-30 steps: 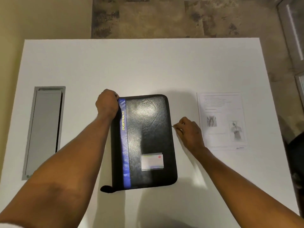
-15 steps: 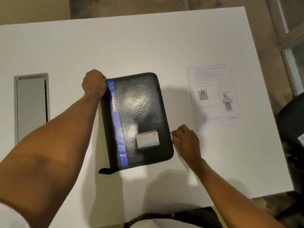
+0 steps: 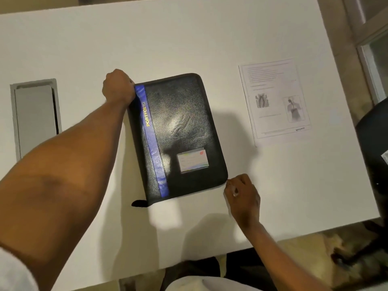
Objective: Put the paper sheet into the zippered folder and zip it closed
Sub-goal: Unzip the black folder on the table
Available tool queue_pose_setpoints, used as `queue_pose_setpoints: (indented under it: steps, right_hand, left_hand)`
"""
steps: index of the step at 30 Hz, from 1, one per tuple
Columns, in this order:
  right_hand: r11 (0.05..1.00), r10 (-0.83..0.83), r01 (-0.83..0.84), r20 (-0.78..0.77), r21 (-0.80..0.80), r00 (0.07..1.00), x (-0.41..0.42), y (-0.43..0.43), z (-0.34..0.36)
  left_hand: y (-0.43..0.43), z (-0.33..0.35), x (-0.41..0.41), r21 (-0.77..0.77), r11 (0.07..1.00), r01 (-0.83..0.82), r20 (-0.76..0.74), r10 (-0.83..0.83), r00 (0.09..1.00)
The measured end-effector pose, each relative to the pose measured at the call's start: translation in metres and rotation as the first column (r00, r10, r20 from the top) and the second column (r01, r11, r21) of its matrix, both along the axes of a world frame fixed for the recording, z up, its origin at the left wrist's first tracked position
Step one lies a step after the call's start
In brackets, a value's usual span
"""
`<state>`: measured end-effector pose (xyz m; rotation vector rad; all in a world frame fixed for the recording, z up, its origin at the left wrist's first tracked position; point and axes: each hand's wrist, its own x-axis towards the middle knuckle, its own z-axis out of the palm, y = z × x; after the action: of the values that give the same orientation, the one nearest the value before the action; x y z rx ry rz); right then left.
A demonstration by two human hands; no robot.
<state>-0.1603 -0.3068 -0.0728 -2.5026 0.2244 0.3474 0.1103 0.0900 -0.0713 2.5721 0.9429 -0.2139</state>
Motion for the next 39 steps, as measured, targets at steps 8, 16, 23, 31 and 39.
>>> queue_pose_setpoints:
  steps: [8,16,23,31,39]
  right_hand:
    - [0.986,-0.140,0.129,0.099,0.108,0.985,-0.056,0.056,-0.011]
    - [0.992,0.125,-0.128,0.135,0.019,0.983,-0.082,0.114,-0.020]
    - [0.964,0.263,-0.260,0.052,-0.049,0.963,-0.091,0.149,-0.020]
    - [0.909,0.410,-0.409,-0.010,-0.075,0.912,-0.101,0.169,-0.018]
    - [0.908,0.420,-0.419,0.049,-0.028,0.906,-0.090,0.158,-0.007]
  left_hand:
    - [0.005,-0.003,0.001,0.000,1.000,-0.017,0.008,0.017,1.000]
    - [0.011,-0.004,-0.004,-0.013,1.000,-0.011,-0.015,0.011,1.000]
    - [0.011,-0.006,-0.007,-0.004,1.000,0.009,-0.008,-0.009,1.000]
    - [0.013,-0.010,-0.007,0.018,1.000,0.024,-0.013,-0.024,1.000]
    - [0.006,0.001,-0.027,-0.080,0.996,0.044,0.086,-0.037,0.996]
